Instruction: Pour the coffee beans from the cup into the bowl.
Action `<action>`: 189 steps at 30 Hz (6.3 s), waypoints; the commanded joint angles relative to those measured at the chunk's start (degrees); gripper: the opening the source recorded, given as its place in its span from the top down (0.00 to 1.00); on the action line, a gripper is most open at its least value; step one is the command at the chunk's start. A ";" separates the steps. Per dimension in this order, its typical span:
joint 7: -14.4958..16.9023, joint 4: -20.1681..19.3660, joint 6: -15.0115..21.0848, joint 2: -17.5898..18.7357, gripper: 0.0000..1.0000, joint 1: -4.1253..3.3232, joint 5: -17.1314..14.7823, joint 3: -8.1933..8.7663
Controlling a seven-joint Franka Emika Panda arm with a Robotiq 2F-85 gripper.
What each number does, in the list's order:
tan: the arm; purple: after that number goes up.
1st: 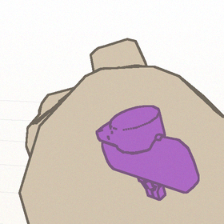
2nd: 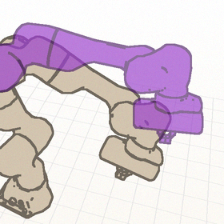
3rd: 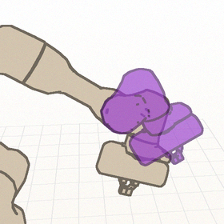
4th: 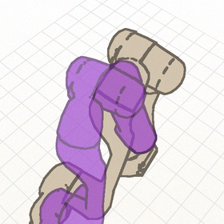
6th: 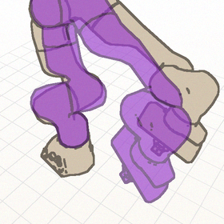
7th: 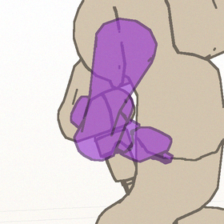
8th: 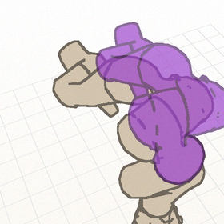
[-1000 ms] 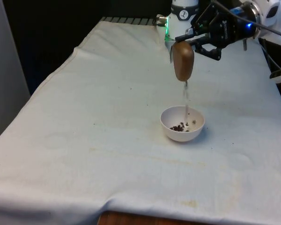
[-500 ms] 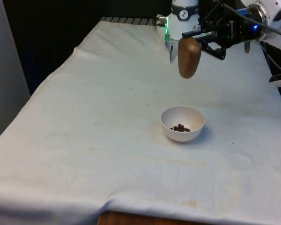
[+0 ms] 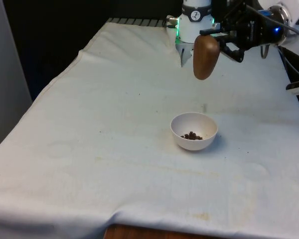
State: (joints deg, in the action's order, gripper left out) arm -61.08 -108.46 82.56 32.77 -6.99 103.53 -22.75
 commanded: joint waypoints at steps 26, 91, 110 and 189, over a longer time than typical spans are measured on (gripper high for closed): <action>-5.27 -0.74 4.64 -1.15 1.00 3.55 -3.27 -0.11; -7.33 -0.29 18.22 -4.98 1.00 8.42 -14.55 7.05; -6.13 -0.23 22.00 -5.39 1.00 8.54 -20.63 8.82; 6.93 -3.67 56.21 -5.39 1.00 10.26 -42.17 28.36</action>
State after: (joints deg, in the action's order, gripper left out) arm -54.60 -111.90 138.31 27.44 2.52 61.59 6.36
